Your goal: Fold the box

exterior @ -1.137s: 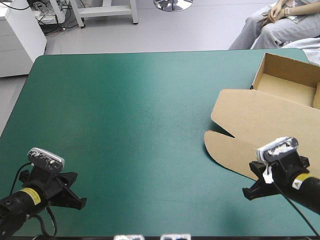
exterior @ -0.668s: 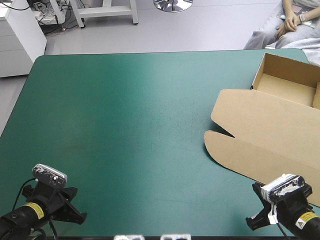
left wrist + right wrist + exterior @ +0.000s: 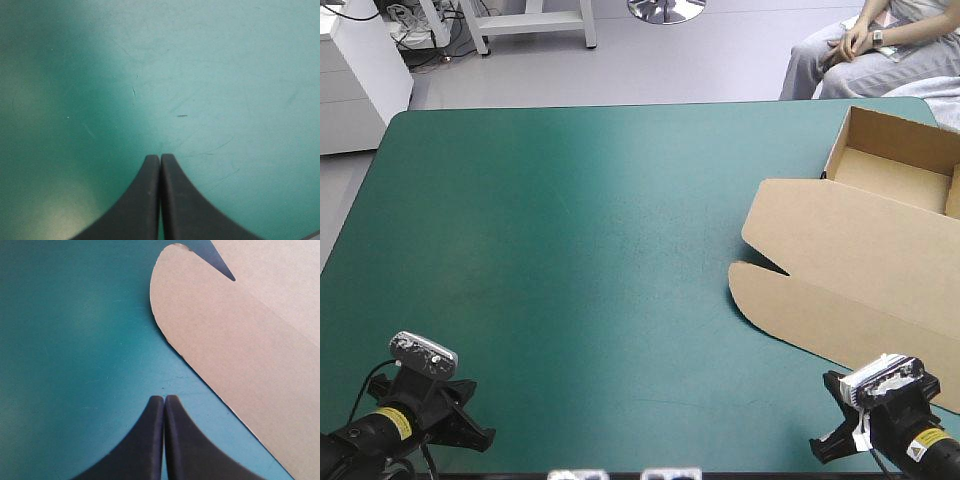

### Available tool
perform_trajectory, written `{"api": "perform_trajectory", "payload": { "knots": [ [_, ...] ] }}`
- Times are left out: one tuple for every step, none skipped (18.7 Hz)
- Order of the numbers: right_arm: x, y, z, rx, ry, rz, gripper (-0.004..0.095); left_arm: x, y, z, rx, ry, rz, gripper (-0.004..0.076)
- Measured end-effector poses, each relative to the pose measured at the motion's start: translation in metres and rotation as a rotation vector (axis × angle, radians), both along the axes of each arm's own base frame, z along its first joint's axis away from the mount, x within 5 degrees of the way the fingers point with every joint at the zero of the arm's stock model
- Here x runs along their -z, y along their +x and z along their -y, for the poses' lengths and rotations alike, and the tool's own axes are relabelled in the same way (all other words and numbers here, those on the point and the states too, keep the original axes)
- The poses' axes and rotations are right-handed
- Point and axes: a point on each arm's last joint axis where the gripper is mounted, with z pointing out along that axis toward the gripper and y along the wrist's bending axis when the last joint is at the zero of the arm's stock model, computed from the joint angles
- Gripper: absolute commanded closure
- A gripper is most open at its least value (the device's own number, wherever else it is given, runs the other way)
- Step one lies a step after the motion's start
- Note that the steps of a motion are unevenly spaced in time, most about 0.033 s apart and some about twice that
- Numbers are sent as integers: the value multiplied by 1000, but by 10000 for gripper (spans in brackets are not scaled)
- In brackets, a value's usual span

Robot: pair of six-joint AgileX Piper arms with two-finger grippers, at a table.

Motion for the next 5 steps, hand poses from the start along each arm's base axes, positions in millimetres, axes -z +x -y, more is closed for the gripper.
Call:
{"api": "perform_trajectory", "payload": {
  "knots": [
    [0, 0, 0, 0, 0, 0, 921, 0, 0, 0, 0, 0, 0, 734],
    [0, 0, 0, 0, 0, 0, 921, 0, 0, 0, 0, 0, 0, 734],
    [0, 0, 0, 1, 1, 0, 921, 0, 0, 0, 0, 0, 0, 734],
    [0, 0, 0, 1, 2, -1, 921, 0, 0, 0, 0, 0, 0, 734],
    [0, 0, 0, 2, 2, -1, 921, 0, 0, 0, 0, 0, 0, 734]
  ]
}}
